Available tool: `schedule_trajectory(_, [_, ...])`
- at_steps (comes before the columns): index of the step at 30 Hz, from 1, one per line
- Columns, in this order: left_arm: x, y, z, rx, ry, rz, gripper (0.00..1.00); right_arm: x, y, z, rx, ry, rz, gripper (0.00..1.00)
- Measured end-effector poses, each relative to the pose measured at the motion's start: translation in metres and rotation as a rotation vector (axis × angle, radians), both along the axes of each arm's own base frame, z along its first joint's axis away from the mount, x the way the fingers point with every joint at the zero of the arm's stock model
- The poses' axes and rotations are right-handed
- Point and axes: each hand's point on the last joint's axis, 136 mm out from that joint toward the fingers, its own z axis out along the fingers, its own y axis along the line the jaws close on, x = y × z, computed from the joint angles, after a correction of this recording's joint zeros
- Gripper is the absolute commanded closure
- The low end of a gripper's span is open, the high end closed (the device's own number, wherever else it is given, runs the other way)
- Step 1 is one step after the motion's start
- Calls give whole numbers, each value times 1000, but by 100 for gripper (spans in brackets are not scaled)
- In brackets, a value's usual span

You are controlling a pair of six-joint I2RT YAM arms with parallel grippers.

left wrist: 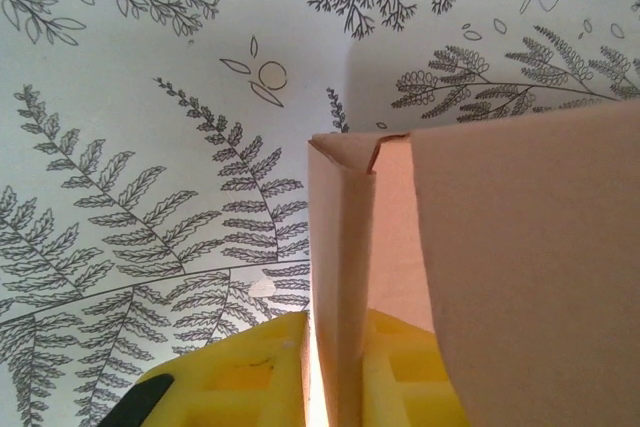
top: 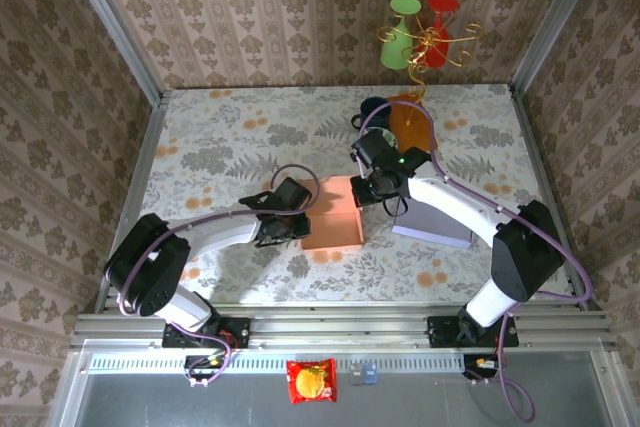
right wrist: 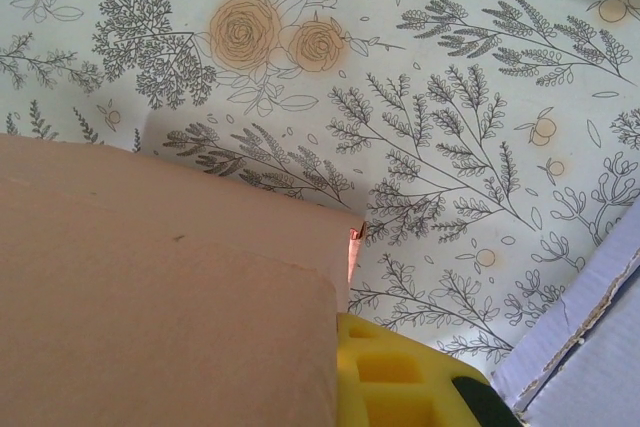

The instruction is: Fold the paper box

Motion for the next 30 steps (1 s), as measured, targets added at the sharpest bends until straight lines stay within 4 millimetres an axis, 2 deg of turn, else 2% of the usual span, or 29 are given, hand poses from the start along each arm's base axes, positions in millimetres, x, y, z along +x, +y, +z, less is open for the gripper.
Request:
schedule_trajectory(4, [0, 0, 0, 3, -3, -5, 85, 0, 0, 0, 4, 3, -10, 100])
schedule_trajectory(10, [6, -1, 0, 53, -23, -35, 100, 0, -2, -1, 2, 8, -29, 100])
schedule_trajectory(17, [10, 0, 8, 148, -61, -58, 100, -2, -9, -3, -14, 26, -82, 100])
schedule_trajectory(21, [14, -1, 6, 170, -68, -62, 83, -3, -12, -4, -17, 36, -99, 100])
schedule_trajectory(30, [23, -3, -2, 203, -83, -66, 83, -5, -14, -5, -25, 46, -102, 100])
